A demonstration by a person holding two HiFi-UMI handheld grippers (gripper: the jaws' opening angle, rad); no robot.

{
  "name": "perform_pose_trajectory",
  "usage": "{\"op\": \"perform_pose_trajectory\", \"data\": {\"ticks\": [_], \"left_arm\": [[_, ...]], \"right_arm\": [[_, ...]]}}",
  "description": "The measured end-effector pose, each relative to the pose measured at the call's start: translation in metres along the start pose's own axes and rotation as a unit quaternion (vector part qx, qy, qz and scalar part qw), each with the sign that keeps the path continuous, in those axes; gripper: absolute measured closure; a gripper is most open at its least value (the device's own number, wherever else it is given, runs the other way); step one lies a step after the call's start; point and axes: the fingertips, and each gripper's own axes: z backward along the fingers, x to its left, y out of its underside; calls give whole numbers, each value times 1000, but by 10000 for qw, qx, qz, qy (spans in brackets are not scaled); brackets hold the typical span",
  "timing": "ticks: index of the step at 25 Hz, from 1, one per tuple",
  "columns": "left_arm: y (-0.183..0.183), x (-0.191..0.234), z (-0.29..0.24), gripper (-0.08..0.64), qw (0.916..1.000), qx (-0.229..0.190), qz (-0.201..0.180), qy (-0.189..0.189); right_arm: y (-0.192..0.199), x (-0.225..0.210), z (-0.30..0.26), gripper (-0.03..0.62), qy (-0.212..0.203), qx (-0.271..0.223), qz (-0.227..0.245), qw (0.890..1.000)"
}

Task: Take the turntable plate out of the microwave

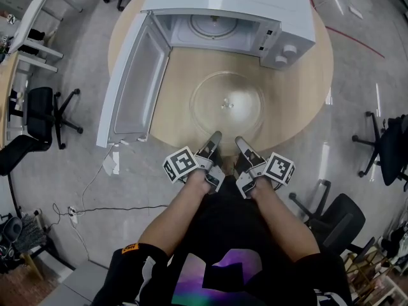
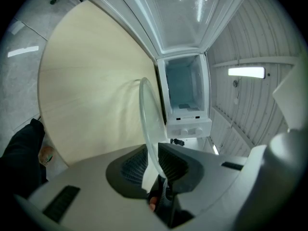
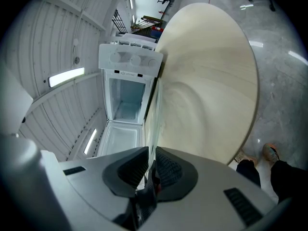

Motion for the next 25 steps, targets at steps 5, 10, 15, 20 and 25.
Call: {"op": "perform_pose_trajectory", "data": {"ticks": [5,10,15,20,25], "left_arm": [[7,4,7,449,9998,150,-138,-51],[13,10,12,431,9996,179,-162,-142],[23,16,17,430,9987,304,-265,-307],[20,19,14,431,9987,241,-211,-389],[18,17,9,431,9985,244,-241,-427]], "right_arm": [[-1,-4,2,537,61,7,-12,10000],[-2,-15,3,537,216,33,-64,9997],[-4,-24,3,537,319,98,-86,9994],[-6,-28,2,537,430,148,-83,9989],[-6,-34,1,537,611,198,-86,9979]]}}
